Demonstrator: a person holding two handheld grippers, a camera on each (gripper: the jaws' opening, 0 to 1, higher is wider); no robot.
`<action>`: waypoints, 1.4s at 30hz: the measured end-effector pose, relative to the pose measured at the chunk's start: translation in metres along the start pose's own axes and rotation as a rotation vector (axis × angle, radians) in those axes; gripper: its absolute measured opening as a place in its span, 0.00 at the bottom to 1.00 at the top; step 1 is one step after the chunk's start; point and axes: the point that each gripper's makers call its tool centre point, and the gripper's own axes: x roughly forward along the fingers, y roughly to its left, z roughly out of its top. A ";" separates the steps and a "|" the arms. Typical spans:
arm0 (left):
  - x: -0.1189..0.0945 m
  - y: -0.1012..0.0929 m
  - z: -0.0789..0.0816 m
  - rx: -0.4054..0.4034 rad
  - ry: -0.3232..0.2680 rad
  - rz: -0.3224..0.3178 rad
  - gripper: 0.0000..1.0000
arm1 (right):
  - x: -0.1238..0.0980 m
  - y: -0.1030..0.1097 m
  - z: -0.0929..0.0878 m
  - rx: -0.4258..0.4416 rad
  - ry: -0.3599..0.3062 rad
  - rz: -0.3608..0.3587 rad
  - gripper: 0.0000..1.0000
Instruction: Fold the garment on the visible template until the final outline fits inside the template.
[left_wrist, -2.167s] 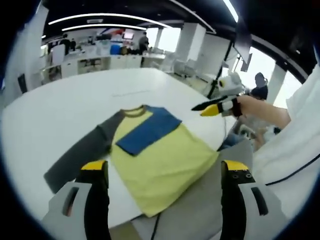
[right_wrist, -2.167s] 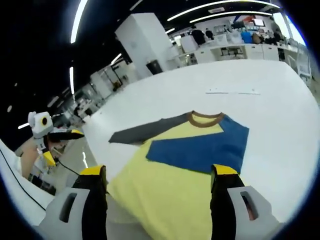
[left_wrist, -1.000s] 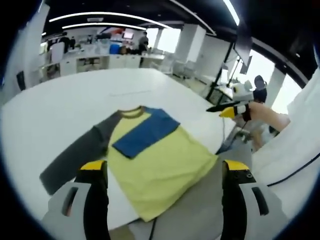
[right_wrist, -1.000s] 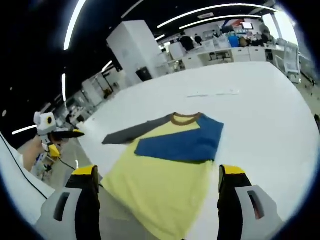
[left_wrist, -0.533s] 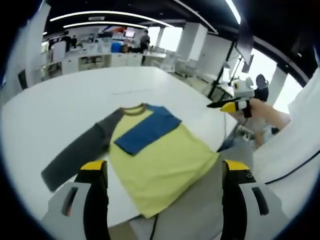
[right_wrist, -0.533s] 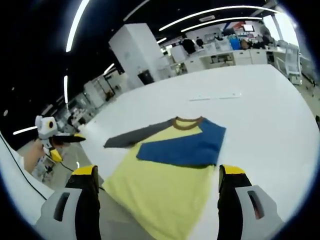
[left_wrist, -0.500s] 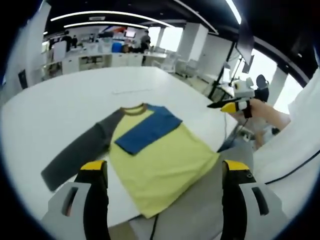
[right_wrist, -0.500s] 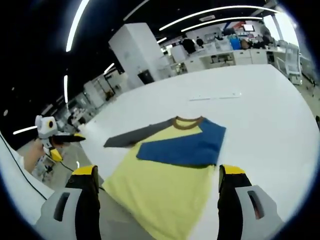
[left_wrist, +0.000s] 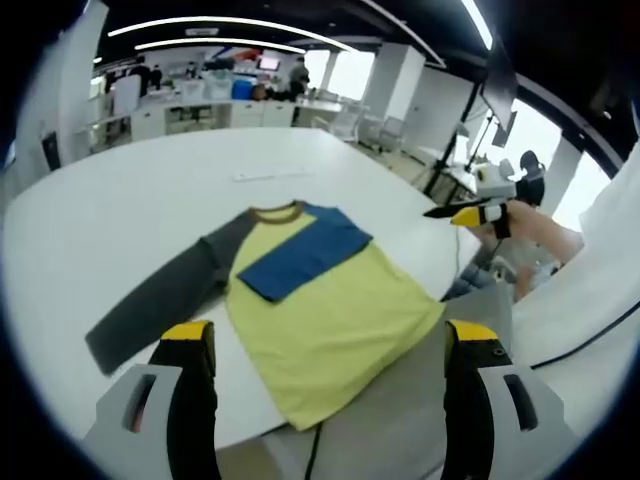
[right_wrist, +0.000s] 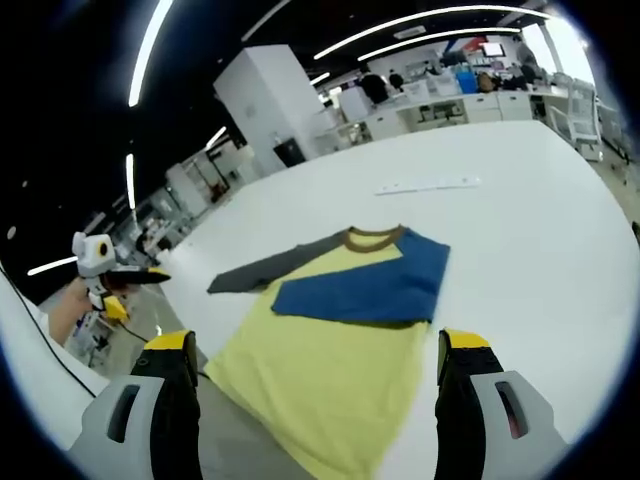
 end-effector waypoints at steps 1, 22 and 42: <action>0.001 0.000 -0.001 0.000 0.006 -0.001 0.91 | 0.001 -0.001 -0.002 0.002 0.002 0.000 1.00; 0.005 0.027 -0.005 -0.040 0.036 0.014 0.92 | -0.007 -0.006 -0.020 0.020 0.022 -0.022 1.00; -0.005 0.099 -0.008 -0.252 -0.062 0.089 0.92 | 0.005 -0.011 -0.032 0.070 0.034 -0.057 1.00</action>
